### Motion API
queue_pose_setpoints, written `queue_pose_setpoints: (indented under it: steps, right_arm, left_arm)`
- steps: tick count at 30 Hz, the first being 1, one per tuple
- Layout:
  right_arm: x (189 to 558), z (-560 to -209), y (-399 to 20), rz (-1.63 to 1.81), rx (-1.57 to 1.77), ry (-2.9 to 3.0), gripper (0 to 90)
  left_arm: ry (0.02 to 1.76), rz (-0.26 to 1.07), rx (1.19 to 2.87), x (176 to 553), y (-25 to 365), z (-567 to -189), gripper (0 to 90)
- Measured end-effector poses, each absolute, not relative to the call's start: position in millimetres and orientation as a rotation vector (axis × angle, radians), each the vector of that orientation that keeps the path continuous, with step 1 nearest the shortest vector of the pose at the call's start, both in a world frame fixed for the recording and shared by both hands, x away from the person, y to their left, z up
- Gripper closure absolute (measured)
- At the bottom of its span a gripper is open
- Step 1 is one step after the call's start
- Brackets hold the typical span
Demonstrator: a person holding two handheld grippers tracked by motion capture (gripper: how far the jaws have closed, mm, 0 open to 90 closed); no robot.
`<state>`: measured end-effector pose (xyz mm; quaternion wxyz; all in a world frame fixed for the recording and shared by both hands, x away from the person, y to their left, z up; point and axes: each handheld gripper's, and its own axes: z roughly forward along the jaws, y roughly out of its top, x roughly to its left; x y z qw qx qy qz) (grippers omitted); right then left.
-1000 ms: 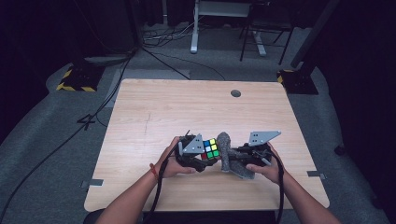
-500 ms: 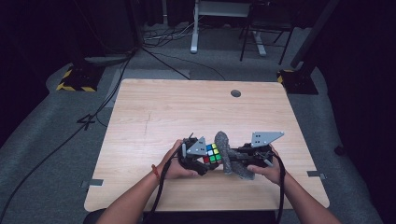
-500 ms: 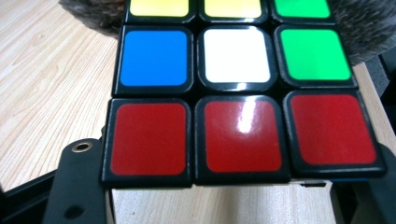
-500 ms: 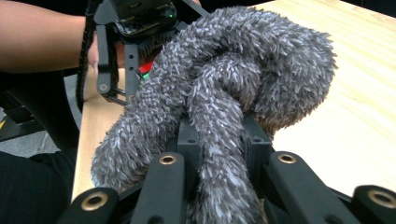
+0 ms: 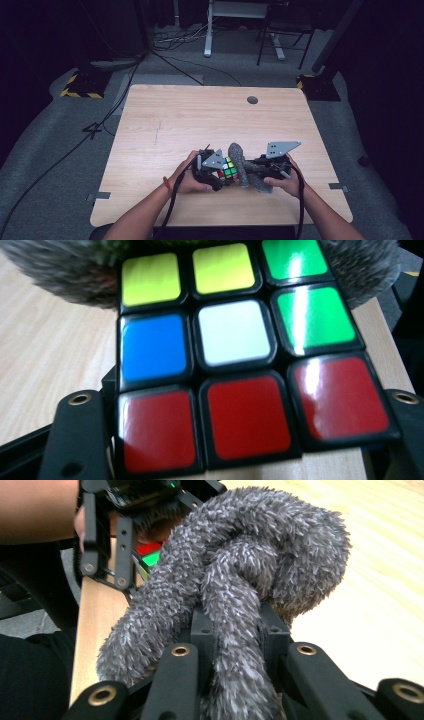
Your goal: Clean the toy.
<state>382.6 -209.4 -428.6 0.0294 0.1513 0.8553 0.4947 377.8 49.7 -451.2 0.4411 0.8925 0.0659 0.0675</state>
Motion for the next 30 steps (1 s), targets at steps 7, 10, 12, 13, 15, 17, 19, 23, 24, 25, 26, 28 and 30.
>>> queue_pose_setpoints:
  steps: [7, 10, 12, 13, 15, 17, 19, 23, 24, 25, 26, 28, 30]
  right_arm:
    - [389.6, -436.9, -212.4, 1.469, 0.519, 2.674, 75.4]
    - [391.8, -441.0, -211.7, 1.452, 0.538, 2.691, 75.4]
    - [391.8, -440.4, -212.5, 1.487, 0.538, 2.685, 75.4]
    - [390.5, -439.0, -212.8, 1.533, 0.526, 2.674, 75.4]
    - [386.5, -433.3, -211.5, 1.539, 0.499, 2.641, 75.4]
    - [381.8, -426.2, -210.6, 1.575, 0.459, 2.612, 75.3]
    - [379.4, -424.5, -209.3, 1.590, 0.439, 2.609, 75.3]
    - [372.7, -425.1, -196.0, 1.569, 0.355, 2.662, 75.4]
    - [372.0, -426.1, -192.9, 1.564, 0.349, 2.673, 75.4]
    - [371.2, -427.3, -189.0, 1.537, 0.344, 2.680, 75.4]
    - [371.5, -427.8, -188.1, 1.527, 0.338, 2.681, 75.4]
    - [373.7, -426.5, -191.8, 1.567, 0.370, 2.657, 75.4]
    - [376.1, -423.2, -198.8, 1.566, 0.401, 2.629, 75.4]
  left_arm:
    - [0.153, 0.193, 2.152, 375.6, 54.7, -444.0, 31.8]
    - [0.143, 0.204, 2.142, 375.2, 55.4, -443.9, 32.0]
    - [0.154, 0.213, 2.153, 375.9, 54.7, -444.3, 32.0]
    - [0.154, 0.222, 2.162, 376.0, 54.1, -444.9, 31.9]
    - [0.158, 0.227, 2.181, 376.7, 52.0, -448.3, 31.7]
    - [0.149, 0.229, 2.205, 377.0, 49.7, -450.5, 31.3]
    - [0.155, 0.229, 2.237, 376.8, 45.8, -452.8, 30.6]
    - [0.103, 0.240, 2.309, 372.3, 35.6, -458.9, 32.8]
    - [0.093, 0.259, 2.333, 371.2, 33.4, -460.9, 33.3]
    - [0.093, 0.273, 2.344, 370.8, 33.3, -461.7, 33.4]
    - [0.097, 0.255, 2.328, 372.1, 34.9, -462.2, 33.4]
    - [0.104, 0.264, 2.303, 373.1, 38.3, -459.4, 33.5]
    - [0.120, 0.272, 2.277, 373.5, 41.6, -455.1, 33.5]
